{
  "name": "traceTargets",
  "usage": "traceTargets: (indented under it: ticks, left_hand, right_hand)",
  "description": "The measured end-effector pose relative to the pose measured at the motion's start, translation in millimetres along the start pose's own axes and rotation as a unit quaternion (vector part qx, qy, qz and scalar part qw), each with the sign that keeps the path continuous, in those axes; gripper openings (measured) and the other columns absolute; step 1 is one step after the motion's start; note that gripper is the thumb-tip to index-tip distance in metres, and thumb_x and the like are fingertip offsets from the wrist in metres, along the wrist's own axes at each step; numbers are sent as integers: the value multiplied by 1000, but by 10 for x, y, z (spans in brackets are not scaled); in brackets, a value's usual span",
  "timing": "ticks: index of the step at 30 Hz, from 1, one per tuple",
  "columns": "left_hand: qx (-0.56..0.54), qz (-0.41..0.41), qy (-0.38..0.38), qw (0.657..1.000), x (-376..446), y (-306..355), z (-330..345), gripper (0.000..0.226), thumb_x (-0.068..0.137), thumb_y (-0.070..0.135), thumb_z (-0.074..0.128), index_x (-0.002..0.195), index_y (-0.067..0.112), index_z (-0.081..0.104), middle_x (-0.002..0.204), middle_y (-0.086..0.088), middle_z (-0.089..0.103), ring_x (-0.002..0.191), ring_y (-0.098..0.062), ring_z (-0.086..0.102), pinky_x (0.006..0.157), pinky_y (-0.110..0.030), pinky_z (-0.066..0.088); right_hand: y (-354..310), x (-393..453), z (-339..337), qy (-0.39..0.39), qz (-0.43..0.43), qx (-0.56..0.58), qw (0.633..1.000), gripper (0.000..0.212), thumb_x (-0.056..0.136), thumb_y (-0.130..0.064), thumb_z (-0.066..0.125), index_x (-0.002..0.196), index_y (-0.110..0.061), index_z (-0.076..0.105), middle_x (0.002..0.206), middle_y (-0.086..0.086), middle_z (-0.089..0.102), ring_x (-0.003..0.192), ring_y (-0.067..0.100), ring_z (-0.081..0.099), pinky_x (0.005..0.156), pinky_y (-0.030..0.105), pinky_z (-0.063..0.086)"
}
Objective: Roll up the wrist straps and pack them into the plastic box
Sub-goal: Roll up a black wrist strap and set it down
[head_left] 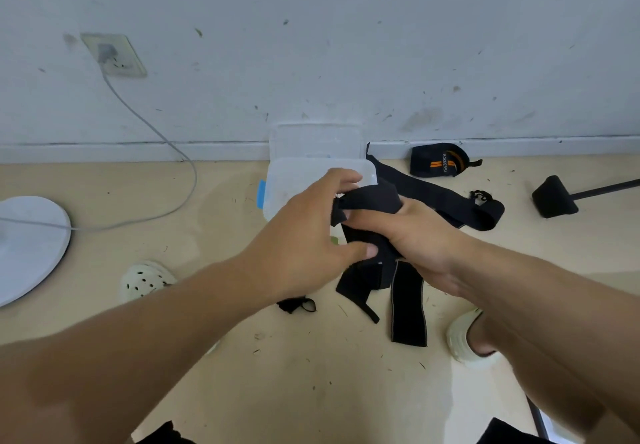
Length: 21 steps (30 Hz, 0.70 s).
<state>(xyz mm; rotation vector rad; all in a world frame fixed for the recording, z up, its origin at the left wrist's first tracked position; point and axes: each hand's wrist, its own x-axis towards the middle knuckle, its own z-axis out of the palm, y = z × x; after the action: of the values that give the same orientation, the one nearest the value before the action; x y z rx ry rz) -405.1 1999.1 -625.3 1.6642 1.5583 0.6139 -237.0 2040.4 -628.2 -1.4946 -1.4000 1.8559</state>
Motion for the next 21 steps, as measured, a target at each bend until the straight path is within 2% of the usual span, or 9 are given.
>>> traceTargets:
  ticks: [3,5,7,8,11,15,16,19,21]
  left_hand:
    - [165,57,-3,985,-71,36,121,101,74,51,87,156,36,30,146,22,41,128,0,40,100,-19,38]
    - [181,51,6,982,-38,15,158,102,75,46,88,158,32,31,149,16,41,133,-6,39,104,-20,38]
    - [133,7,5,991,43,-41,122,101,71,40,92,156,30,37,147,11,47,134,-11,46,109,-27,41]
    - [100,-20,8,995,78,-63,76,103,67,40,95,154,31,41,144,10,52,132,-12,50,109,-30,43]
    - [15,-75,34,997,153,-105,-74,98,56,45,100,141,33,52,126,18,61,115,-2,59,94,-22,47]
    - [-109,-140,58,982,207,-86,-203,80,54,49,99,123,35,62,108,17,72,98,2,69,83,-21,52]
    - [-147,-155,50,976,210,-84,-224,77,53,50,99,120,33,64,104,14,76,96,1,72,83,-22,52]
    - [-266,-168,10,949,213,-81,-224,89,46,53,99,121,21,62,101,3,81,97,-13,78,98,-36,57]
    - [-312,-178,0,933,197,-70,-183,92,46,51,100,117,16,55,102,-3,82,96,-19,79,103,-39,56]
  right_hand:
    - [80,47,16,17,26,-4,1000,19,87,-27,79,104,-17,78,100,8,79,90,22,77,81,36,58]
    - [99,61,40,4,40,13,999,22,90,-25,77,109,-14,76,100,7,80,89,20,77,76,33,58]
    - [79,58,35,1,55,57,997,22,92,-22,73,112,-12,75,100,6,79,83,15,74,70,27,55]
    - [71,58,12,6,60,87,994,23,93,-23,71,113,-11,75,101,8,78,83,16,72,72,27,53]
    - [51,76,-106,28,50,167,984,35,96,-31,65,122,-8,72,113,17,71,95,24,64,89,37,53]
    - [8,54,-168,1,-7,189,982,40,92,-39,69,119,-9,71,110,12,68,97,24,65,100,41,53]
    - [2,49,-168,-6,-18,187,982,42,88,-40,74,117,-9,69,109,9,70,96,22,68,103,43,53]
    - [-15,63,-183,-14,-26,181,983,41,78,-41,77,106,-16,59,108,3,73,100,19,73,104,45,55]
    - [-16,76,-202,-30,-9,199,979,47,78,-42,80,112,-16,59,117,8,72,107,22,73,106,47,54]
